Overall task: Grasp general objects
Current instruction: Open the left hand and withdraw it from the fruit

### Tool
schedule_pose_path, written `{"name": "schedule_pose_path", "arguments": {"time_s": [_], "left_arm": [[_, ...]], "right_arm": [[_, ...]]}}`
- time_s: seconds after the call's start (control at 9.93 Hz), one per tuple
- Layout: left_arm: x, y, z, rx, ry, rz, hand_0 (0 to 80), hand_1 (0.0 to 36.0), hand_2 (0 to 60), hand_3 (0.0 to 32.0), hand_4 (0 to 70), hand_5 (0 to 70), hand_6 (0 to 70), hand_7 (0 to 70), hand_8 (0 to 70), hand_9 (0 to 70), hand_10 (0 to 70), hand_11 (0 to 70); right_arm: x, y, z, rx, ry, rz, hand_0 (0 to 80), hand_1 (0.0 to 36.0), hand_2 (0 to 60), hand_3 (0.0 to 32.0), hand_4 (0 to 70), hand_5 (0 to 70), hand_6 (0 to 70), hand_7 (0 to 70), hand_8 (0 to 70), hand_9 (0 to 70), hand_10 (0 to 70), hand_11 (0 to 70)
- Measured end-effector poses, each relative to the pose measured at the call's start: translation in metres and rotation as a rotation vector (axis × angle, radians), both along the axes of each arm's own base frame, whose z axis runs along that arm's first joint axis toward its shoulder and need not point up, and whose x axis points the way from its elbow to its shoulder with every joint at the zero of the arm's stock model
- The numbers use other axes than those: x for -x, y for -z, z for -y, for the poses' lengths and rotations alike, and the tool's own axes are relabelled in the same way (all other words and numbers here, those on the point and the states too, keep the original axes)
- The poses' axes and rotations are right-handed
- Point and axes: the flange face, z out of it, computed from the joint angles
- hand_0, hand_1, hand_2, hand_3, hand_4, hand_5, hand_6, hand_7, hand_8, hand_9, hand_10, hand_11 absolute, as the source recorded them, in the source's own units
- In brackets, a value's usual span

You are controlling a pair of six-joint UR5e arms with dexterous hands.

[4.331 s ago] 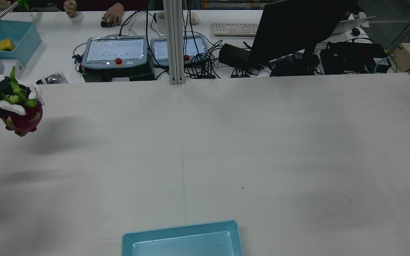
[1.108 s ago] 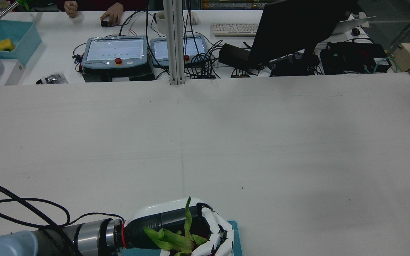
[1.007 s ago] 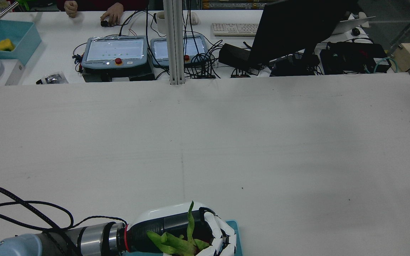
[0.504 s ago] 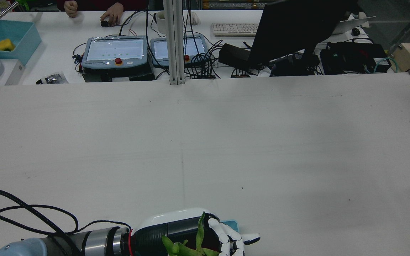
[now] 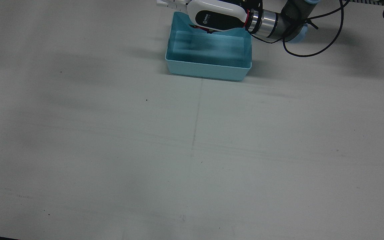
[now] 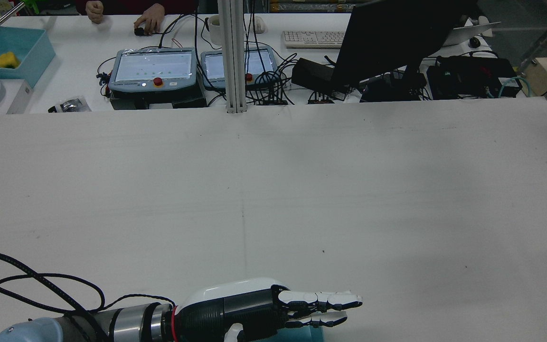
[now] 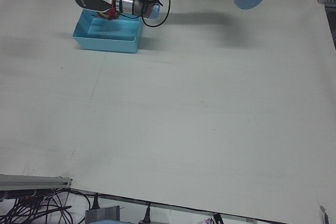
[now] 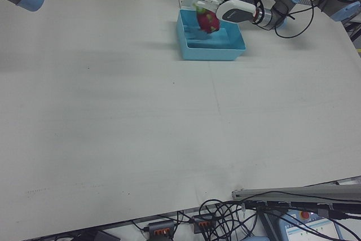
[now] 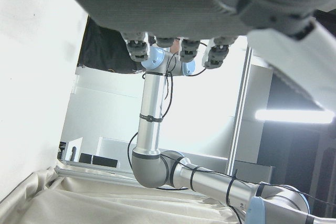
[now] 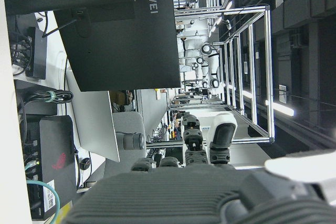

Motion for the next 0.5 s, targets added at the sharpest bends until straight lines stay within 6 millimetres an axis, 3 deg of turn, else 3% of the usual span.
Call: {"name": "schedule_pose_path", "arguments": {"time_s": [0.3, 0.5], "left_arm": [[0.001, -0.003, 0.001, 0.000, 0.000, 0.006, 47.8, 5.3, 0.0, 0.0, 0.1, 8.3, 1.4, 12.1, 2.0, 1.0, 0.0, 0.0], [0.006, -0.008, 0.013, 0.007, 0.014, 0.016, 47.8, 5.5, 0.0, 0.0, 8.0, 10.6, 5.7, 14.9, 3.0, 1.5, 0.0, 0.0]], "right_arm": [[0.000, 0.000, 0.000, 0.000, 0.000, 0.000, 0.0, 0.0, 0.0, 0.0, 0.0, 0.0, 0.0, 0.0, 0.0, 0.0, 0.0, 0.0], [0.000, 0.000, 0.000, 0.000, 0.000, 0.000, 0.0, 0.0, 0.0, 0.0, 0.0, 0.0, 0.0, 0.0, 0.0, 0.0, 0.0, 0.0]]}}
